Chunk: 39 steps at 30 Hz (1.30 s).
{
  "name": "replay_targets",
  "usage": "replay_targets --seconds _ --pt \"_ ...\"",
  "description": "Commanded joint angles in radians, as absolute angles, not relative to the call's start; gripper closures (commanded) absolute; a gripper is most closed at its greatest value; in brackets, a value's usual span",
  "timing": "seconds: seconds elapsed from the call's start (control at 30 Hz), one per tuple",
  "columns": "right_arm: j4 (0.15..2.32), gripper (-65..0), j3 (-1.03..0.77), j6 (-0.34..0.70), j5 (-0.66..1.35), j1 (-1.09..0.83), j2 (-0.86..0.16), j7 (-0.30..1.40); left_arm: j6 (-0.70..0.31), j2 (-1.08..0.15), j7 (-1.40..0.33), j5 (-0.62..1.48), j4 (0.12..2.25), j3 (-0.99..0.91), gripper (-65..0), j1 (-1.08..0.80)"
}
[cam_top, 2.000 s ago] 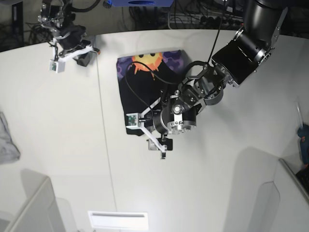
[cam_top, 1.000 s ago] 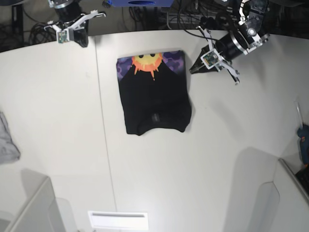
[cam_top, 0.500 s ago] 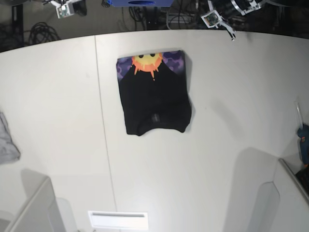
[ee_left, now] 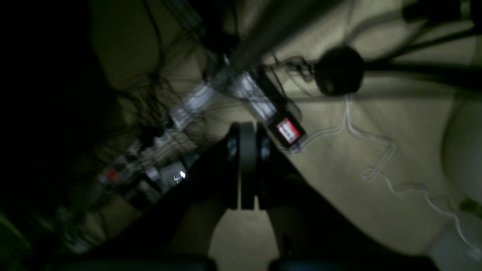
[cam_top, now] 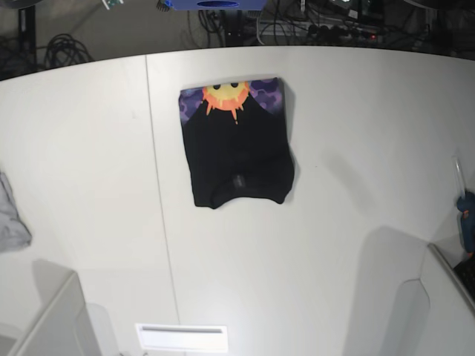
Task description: Fold the T-shirt properly
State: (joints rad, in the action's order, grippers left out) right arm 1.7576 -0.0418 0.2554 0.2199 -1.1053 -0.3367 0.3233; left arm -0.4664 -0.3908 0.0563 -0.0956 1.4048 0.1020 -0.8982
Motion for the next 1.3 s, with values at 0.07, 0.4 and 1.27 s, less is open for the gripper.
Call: replay_targets --seconds 0.07,0.4,1.27 --pt "1.664 0.0 0.041 0.249 0.214 -1.075 -0.381 0.325 -0.435 -0.395 0.071 -0.084 1.316 0.153 0.0 -0.874" --pt "1.257 0.0 0.271 0.249 0.214 -0.800 -0.438 0.315 -0.430 -0.240 0.071 -0.084 0.975 0.163 0.0 -0.713" --pt "0.157 0.0 0.437 0.239 0.222 -0.317 -0.088 -0.374 -0.430 -0.147 0.351 -0.087 0.136 0.166 0.0 -0.239"
